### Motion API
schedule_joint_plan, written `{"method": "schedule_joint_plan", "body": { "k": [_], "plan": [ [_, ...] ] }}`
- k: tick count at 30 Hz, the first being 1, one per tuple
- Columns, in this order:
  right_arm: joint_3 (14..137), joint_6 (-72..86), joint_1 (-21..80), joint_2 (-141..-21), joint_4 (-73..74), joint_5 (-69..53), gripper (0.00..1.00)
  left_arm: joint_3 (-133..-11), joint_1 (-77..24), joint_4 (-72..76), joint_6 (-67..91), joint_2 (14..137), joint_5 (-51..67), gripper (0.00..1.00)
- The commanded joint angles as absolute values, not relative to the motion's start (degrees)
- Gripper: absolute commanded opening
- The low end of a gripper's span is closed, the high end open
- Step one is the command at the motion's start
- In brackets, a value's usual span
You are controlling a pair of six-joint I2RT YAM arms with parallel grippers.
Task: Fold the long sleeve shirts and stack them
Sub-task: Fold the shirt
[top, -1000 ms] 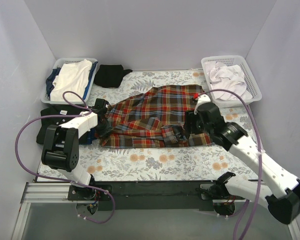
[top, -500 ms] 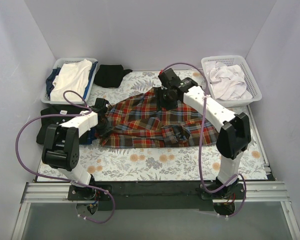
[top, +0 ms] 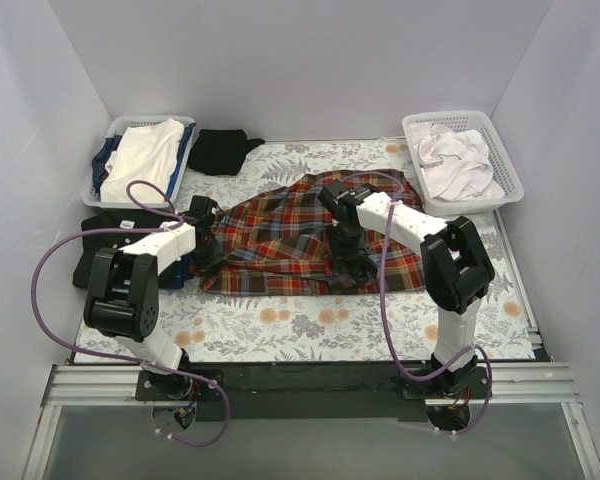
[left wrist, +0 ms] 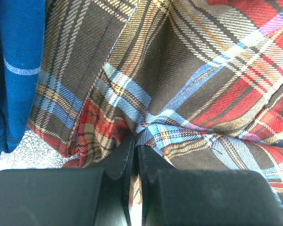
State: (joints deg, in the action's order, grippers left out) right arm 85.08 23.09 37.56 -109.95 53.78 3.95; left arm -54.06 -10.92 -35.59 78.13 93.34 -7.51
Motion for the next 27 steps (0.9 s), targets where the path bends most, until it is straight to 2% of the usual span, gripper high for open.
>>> {"method": "schedule_joint_plan", "body": {
  "k": [1,10,18,22,27],
  "plan": [
    [81.0,22.8,37.8,-105.3,52.9,5.1,0.44,-50.8,-10.7,-33.2,78.0,94.9,-6.4,0.0],
    [90.6,22.5,38.1,-103.3,52.0,6.1,0.43,-50.9,-10.7,-33.0,77.9,95.1,-6.2,0.0],
    [101.0,18.9,38.0,-116.9,52.0,1.1,0.43,-51.0,-10.7,-33.0,78.2,95.3,-6.2,0.0],
    [99.9,17.4,38.0,-119.3,52.0,0.4,0.42,-51.1,-10.7,-33.0,78.6,95.2,-6.3,0.0],
    [94.8,16.3,38.0,-115.9,52.1,0.4,0.42,-51.0,-10.7,-32.8,79.0,95.7,-6.2,0.0]
  ]
}}
